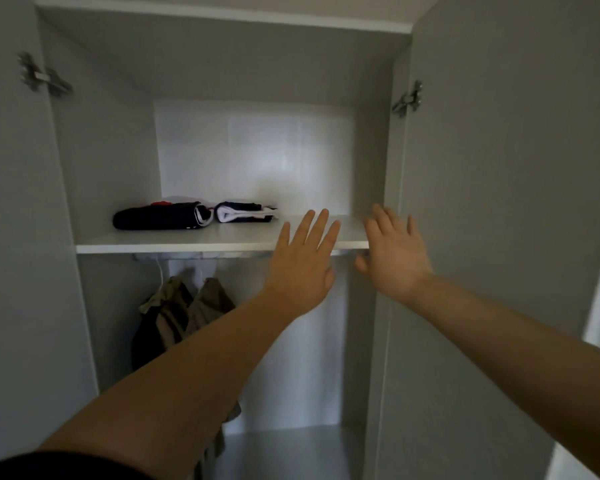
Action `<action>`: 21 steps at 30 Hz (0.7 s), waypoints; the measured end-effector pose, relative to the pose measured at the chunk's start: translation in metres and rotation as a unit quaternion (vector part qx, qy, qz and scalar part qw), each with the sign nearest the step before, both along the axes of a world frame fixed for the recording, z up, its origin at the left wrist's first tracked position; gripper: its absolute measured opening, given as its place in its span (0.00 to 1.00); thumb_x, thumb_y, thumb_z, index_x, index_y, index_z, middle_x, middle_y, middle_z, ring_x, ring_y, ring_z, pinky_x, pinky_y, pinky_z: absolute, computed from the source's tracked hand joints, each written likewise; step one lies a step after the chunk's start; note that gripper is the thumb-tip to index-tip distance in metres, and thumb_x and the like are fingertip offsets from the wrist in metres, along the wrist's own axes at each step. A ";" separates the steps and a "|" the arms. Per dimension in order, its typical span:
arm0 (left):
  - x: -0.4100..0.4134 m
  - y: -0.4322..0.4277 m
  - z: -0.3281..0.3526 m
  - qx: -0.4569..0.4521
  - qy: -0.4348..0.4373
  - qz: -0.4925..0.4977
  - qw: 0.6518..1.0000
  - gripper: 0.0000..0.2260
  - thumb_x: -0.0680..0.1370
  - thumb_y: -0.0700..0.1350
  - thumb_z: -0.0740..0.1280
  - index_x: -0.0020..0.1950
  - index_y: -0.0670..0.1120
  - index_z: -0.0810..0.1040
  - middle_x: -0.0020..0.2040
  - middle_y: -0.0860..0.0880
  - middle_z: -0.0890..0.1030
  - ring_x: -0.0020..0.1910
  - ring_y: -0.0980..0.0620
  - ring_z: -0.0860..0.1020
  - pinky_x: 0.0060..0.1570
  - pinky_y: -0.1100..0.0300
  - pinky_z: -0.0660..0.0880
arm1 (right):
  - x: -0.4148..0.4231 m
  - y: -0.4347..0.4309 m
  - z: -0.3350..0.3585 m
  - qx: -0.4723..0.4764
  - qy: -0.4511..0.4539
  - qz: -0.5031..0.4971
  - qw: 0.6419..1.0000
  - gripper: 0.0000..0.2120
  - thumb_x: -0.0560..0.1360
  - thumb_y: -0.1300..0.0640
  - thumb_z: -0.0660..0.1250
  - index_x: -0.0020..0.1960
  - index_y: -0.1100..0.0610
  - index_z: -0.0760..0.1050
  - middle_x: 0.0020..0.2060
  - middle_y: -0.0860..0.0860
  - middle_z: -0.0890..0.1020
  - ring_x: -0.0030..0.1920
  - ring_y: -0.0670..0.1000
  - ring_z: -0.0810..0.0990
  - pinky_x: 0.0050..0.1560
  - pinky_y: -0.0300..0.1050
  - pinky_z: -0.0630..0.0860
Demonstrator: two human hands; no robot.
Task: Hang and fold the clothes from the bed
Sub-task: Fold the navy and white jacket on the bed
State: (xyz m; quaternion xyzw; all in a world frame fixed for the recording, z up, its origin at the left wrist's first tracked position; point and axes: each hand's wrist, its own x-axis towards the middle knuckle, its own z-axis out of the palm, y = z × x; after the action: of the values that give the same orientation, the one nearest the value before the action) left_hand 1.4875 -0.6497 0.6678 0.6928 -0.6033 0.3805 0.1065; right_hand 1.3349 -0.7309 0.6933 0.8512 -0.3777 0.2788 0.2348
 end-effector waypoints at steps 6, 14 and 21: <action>-0.080 0.075 -0.010 0.017 -0.012 -0.032 0.999 0.32 0.80 0.55 0.55 0.78 0.47 0.43 0.79 0.44 0.43 0.77 0.44 0.42 0.73 0.43 0.41 | -0.091 0.087 -0.018 -0.002 -0.004 -0.041 0.999 0.29 0.77 0.45 0.57 0.73 0.58 0.59 0.75 0.58 0.57 0.76 0.57 0.53 0.72 0.61 0.50; -0.195 0.198 -0.055 0.032 0.006 -0.129 0.991 0.32 0.79 0.57 0.54 0.79 0.48 0.45 0.79 0.46 0.44 0.77 0.45 0.42 0.72 0.42 0.42 | -0.237 0.240 -0.067 0.021 -0.034 -0.116 0.992 0.30 0.79 0.43 0.49 0.75 0.60 0.59 0.75 0.59 0.60 0.75 0.59 0.57 0.73 0.62 0.51; -0.344 0.271 -0.068 0.052 -0.012 -0.264 0.963 0.32 0.79 0.61 0.51 0.78 0.49 0.44 0.79 0.46 0.44 0.77 0.45 0.42 0.72 0.42 0.43 | -0.391 0.364 -0.097 0.073 0.017 -0.279 0.957 0.32 0.79 0.39 0.40 0.78 0.54 0.49 0.78 0.55 0.49 0.77 0.57 0.46 0.73 0.57 0.38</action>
State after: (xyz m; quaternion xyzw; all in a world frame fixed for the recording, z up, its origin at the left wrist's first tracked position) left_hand 1.1434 -0.3790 0.6002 0.5089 -0.7851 0.3148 0.1598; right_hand 0.9440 -0.3667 0.5959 0.7316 -0.6152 0.1597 0.2464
